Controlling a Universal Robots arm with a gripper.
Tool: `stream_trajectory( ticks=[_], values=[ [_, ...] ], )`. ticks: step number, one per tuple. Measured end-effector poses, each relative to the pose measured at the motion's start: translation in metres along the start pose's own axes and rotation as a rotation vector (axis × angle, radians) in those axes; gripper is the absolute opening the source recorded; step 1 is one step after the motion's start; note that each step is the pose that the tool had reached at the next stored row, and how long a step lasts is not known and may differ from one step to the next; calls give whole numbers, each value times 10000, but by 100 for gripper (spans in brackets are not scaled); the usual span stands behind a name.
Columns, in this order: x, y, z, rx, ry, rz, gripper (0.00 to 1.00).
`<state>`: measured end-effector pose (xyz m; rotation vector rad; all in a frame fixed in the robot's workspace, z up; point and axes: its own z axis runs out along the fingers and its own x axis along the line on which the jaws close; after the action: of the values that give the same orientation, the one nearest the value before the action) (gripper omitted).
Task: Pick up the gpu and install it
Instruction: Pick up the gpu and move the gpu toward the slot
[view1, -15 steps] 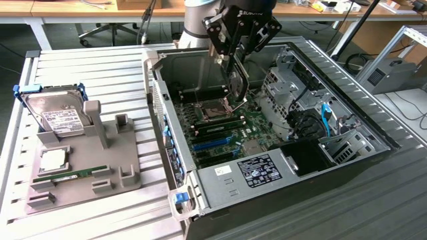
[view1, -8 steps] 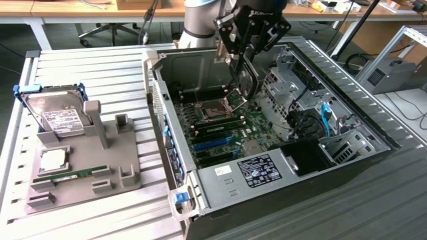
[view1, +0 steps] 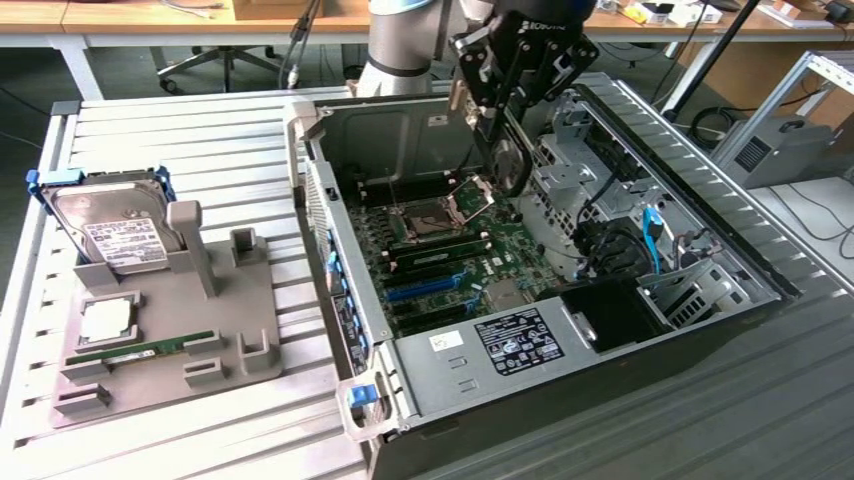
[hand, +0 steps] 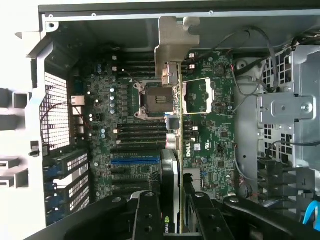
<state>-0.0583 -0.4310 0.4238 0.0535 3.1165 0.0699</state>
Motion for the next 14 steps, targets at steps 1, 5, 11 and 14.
stream_trajectory(
  ticks=[1,5,11,14],
  values=[
    [-24,1,0,1,1,0,27],
    [-127,4,3,1,1,-1,27],
    [-341,11,8,1,1,0,27],
    [-448,15,11,0,0,0,27]
  ],
)
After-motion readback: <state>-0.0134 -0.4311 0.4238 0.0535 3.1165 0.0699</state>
